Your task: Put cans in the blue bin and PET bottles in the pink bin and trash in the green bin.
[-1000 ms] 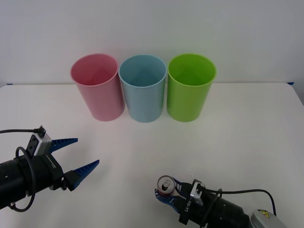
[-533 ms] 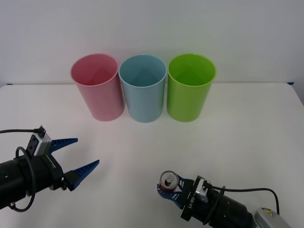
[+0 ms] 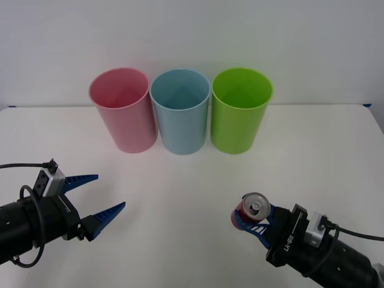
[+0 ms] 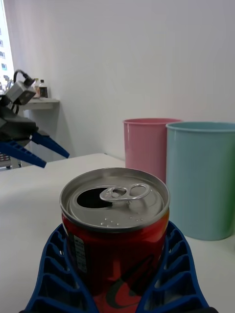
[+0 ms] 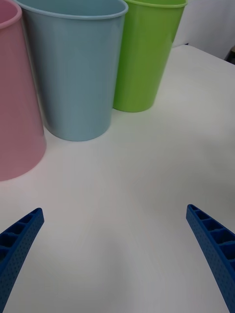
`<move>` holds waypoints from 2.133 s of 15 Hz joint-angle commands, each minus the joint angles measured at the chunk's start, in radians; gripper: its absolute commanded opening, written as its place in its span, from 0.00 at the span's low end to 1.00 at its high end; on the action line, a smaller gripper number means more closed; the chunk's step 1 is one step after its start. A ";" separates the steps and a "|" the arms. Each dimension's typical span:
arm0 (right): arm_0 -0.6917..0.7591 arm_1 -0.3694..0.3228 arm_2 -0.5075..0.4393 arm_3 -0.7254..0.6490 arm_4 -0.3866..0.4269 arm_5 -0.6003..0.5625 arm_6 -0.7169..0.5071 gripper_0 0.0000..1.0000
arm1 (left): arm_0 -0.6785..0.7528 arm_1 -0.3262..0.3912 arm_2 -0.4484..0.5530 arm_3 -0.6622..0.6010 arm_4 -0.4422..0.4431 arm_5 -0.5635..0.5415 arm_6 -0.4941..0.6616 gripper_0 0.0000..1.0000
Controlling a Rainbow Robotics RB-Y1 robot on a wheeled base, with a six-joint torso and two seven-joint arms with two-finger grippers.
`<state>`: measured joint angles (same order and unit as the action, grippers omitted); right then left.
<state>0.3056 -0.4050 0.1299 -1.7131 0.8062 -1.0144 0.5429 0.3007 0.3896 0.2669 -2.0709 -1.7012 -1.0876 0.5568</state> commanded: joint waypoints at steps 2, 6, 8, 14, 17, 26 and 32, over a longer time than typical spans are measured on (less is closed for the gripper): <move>0.027 0.000 -0.027 -0.180 0.002 0.066 -0.103 0.00 | 0.000 0.000 0.000 0.000 0.000 0.000 0.000 1.00; -0.022 0.002 -0.016 -0.322 0.037 0.226 -0.230 0.00 | 0.000 0.000 0.000 0.000 0.000 0.000 0.000 1.00; -0.071 0.002 0.007 -0.358 0.039 0.297 -0.259 0.00 | 0.000 0.000 0.000 0.000 0.000 0.000 0.000 1.00; -0.333 -0.012 0.186 -0.362 0.048 0.655 -0.304 0.00 | 0.000 0.000 0.000 0.000 0.000 0.000 0.000 1.00; -0.484 -0.040 0.297 -0.324 0.048 0.866 -0.327 0.00 | 0.000 0.000 0.000 0.000 0.000 0.000 0.000 1.00; -0.898 0.083 0.373 0.098 0.033 1.019 -0.351 0.00 | 0.000 0.000 0.000 0.000 0.000 0.000 0.000 1.00; -1.050 0.081 0.421 0.322 0.024 1.028 -0.374 0.00 | 0.000 0.000 0.000 0.000 0.000 0.000 0.000 1.00</move>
<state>-0.7315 -0.3225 0.5454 -1.4128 0.8303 0.0142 0.1704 0.3007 0.3896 0.2669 -2.0709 -1.7012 -1.0876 0.5568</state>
